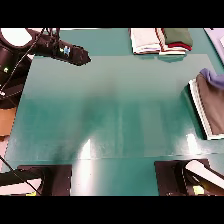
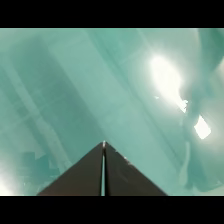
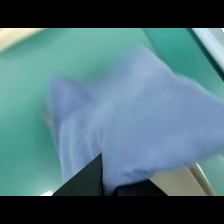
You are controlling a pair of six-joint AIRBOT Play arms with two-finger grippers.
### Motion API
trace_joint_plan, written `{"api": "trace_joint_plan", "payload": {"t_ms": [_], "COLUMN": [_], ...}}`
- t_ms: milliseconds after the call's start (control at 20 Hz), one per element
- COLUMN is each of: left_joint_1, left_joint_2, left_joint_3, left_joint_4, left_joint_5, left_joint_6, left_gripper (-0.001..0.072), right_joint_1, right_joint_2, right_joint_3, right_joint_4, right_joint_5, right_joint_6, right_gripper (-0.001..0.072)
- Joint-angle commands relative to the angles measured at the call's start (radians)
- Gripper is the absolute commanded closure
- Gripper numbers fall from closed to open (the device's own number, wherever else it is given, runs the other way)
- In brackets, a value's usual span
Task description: Fold the shirts.
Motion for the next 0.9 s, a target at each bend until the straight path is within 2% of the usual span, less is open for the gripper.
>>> {"api": "trace_joint_plan", "payload": {"t_ms": [0, 50, 100, 150, 200, 250, 400, 550, 750, 850], "left_joint_1": [0.0, 0.0, 0.0, 0.0, 0.0, 0.0, 0.0, 0.0, 0.0, 0.0], "left_joint_2": [0.0, 0.0, 0.0, 0.0, 0.0, 0.0, 0.0, 0.0, 0.0, 0.0], "left_joint_3": [0.0, 0.0, 0.0, 0.0, 0.0, 0.0, 0.0, 0.0, 0.0, 0.0], "left_joint_4": [0.0, 0.0, 0.0, 0.0, 0.0, 0.0, 0.0, 0.0, 0.0, 0.002], "left_joint_5": [-0.002, -0.002, -0.002, -0.001, -0.001, 0.0, 0.001, 0.004, 0.003, 0.02], "left_joint_6": [0.005, 0.005, 0.005, 0.005, 0.005, 0.005, 0.005, 0.005, 0.005, 0.005], "left_gripper": [0.068, 0.068, 0.068, 0.068, 0.068, 0.068, 0.068, 0.068, 0.0679, 0.068], "right_joint_1": [-0.035, -0.046, -0.062, -0.082, -0.105, -0.13, -0.194, -0.153, 0.097, 0.292], "right_joint_2": [0.106, 0.125, 0.14, 0.151, 0.16, 0.165, 0.168, 0.168, 0.168, 0.168], "right_joint_3": [-0.234, -0.29, -0.333, -0.369, -0.393, -0.402, -0.364, -0.266, -0.183, -0.182], "right_joint_4": [-0.24, -0.262, -0.28, -0.306, -0.334, -0.356, -0.358, -0.182, 0.125, 0.159], "right_joint_5": [0.011, 0.011, 0.012, 0.011, 0.011, 0.018, 0.03, -0.015, -0.042, -0.053], "right_joint_6": [-0.019, -0.019, -0.019, -0.019, -0.019, -0.018, 0.007, 0.019, 0.019, 0.019], "right_gripper": [0.069, 0.0679, 0.0562, 0.0372, 0.0247, 0.0184, 0.0175, 0.0177, 0.0181, 0.0182]}}
